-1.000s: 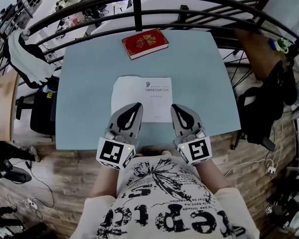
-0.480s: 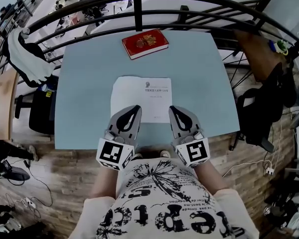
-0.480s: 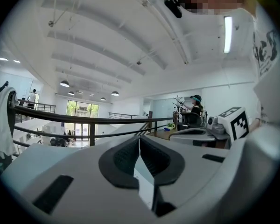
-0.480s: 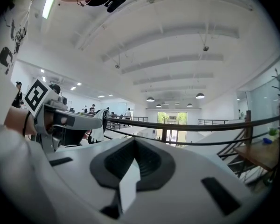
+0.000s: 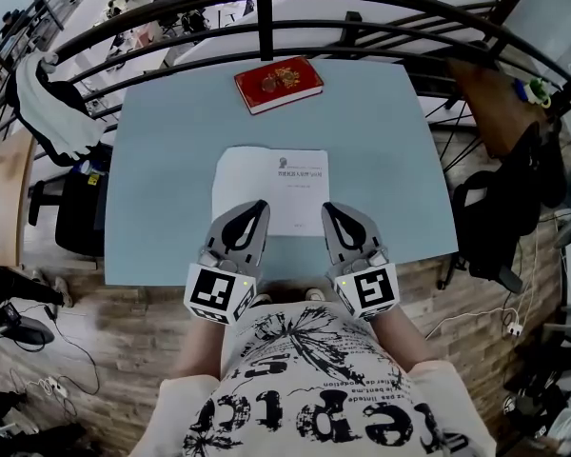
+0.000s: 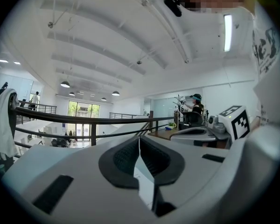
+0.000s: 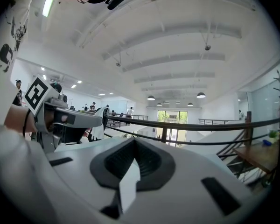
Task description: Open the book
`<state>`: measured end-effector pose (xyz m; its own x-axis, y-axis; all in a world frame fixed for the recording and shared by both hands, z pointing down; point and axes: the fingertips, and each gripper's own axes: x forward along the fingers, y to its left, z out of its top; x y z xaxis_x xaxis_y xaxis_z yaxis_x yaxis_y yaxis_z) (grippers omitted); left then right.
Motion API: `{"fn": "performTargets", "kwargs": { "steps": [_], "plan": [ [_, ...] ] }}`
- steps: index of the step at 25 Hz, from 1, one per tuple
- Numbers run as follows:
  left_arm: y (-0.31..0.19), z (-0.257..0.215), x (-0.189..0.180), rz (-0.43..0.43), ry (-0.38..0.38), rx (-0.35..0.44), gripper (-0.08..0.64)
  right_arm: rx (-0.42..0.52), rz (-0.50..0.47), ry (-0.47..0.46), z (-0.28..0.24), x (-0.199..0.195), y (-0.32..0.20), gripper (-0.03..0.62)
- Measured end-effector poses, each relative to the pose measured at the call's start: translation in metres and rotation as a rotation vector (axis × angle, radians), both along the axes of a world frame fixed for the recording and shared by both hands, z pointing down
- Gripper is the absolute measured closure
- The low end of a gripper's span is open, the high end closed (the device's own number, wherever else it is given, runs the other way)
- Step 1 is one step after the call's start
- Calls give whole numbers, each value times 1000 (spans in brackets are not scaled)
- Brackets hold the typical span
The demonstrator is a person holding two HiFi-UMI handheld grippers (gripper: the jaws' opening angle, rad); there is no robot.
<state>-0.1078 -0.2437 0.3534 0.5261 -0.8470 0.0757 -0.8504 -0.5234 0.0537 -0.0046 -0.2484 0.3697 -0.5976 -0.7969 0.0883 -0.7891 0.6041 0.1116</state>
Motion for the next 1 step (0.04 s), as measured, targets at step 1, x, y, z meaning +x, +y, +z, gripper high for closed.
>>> {"fn": "performTargets", "kwargs": {
  "steps": [1],
  "plan": [
    [0,0,0,-1,-1,-1,537,-1,0,3,1,0,0,584]
  ]
}}
